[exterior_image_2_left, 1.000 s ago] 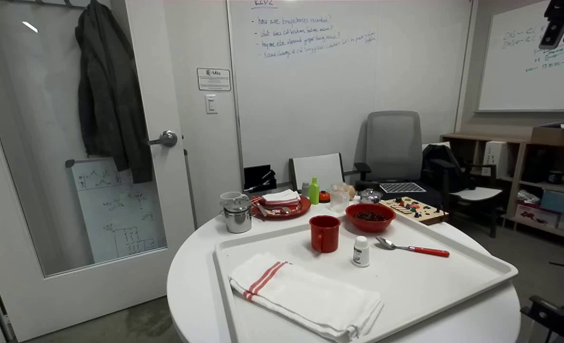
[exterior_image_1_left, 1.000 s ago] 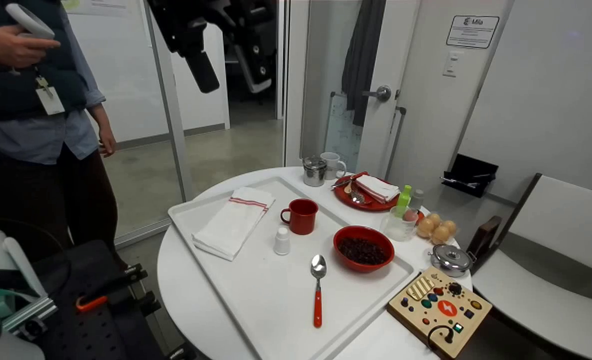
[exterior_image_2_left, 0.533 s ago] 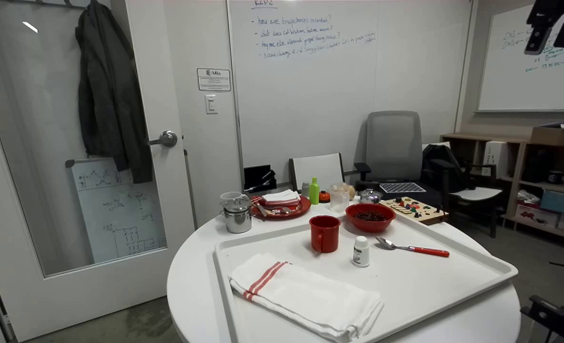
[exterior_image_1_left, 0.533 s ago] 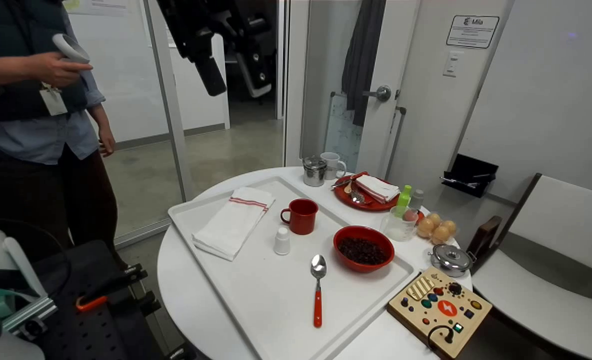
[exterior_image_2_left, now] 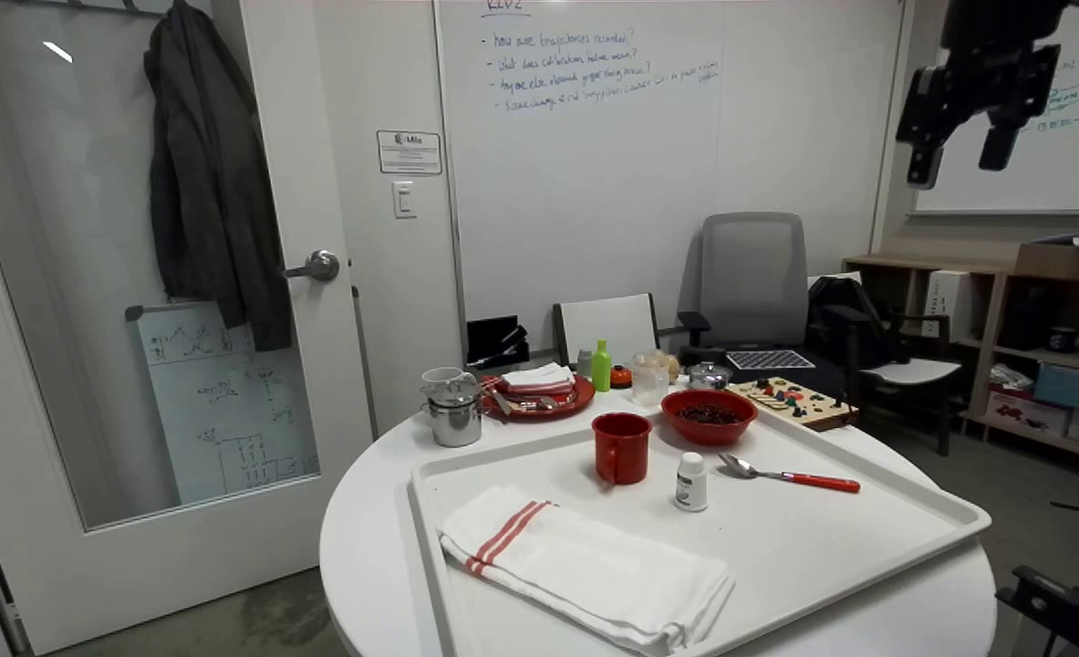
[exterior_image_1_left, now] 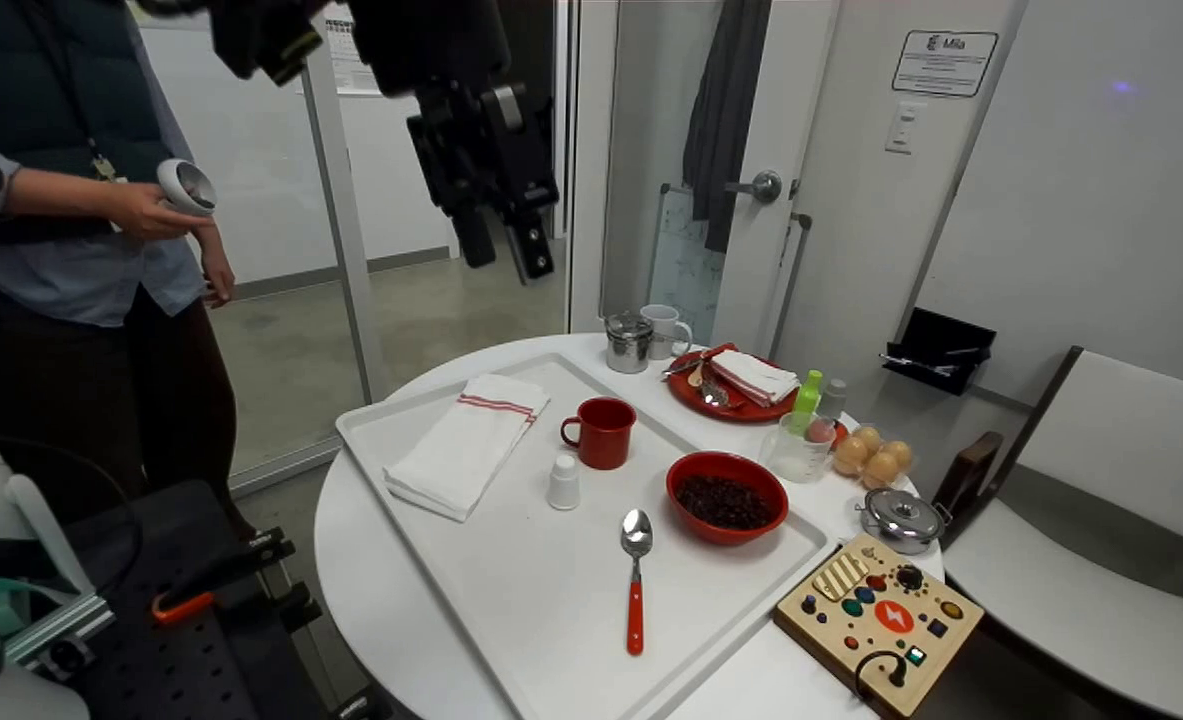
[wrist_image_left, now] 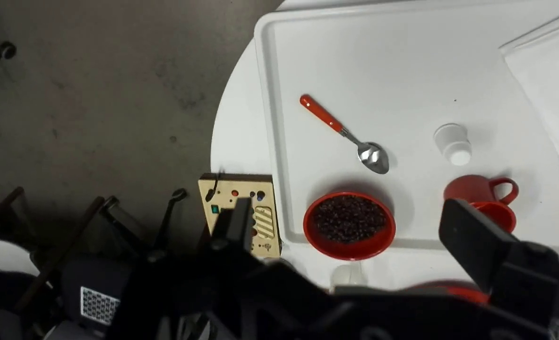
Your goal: Fold the white towel.
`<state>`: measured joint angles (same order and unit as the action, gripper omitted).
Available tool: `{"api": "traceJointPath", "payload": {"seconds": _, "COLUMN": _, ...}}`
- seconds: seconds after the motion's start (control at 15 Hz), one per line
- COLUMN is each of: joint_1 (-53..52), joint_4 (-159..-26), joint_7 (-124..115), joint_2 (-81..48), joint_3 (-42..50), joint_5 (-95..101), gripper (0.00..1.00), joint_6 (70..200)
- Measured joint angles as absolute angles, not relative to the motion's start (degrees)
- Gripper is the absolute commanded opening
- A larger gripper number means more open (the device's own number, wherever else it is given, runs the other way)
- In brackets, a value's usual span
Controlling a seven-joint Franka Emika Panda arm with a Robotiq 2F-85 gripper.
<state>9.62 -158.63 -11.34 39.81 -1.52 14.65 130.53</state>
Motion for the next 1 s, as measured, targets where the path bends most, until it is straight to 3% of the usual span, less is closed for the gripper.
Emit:
{"api": "traceJointPath", "payload": {"seconds": 0.6, "joint_1": 7.5, "joint_4": -157.8, "joint_7": -12.4, "joint_2": 18.2, "joint_3": 3.5, "joint_5": -2.3, "gripper": 1.0, "joint_6": 144.4}}
{"api": "traceJointPath", "payload": {"seconds": 1.0, "joint_1": 4.2, "joint_4": -155.5, "joint_7": -12.4, "joint_2": 8.9, "joint_3": 2.2, "joint_5": -6.7, "gripper": 1.0, "joint_6": 146.4}}
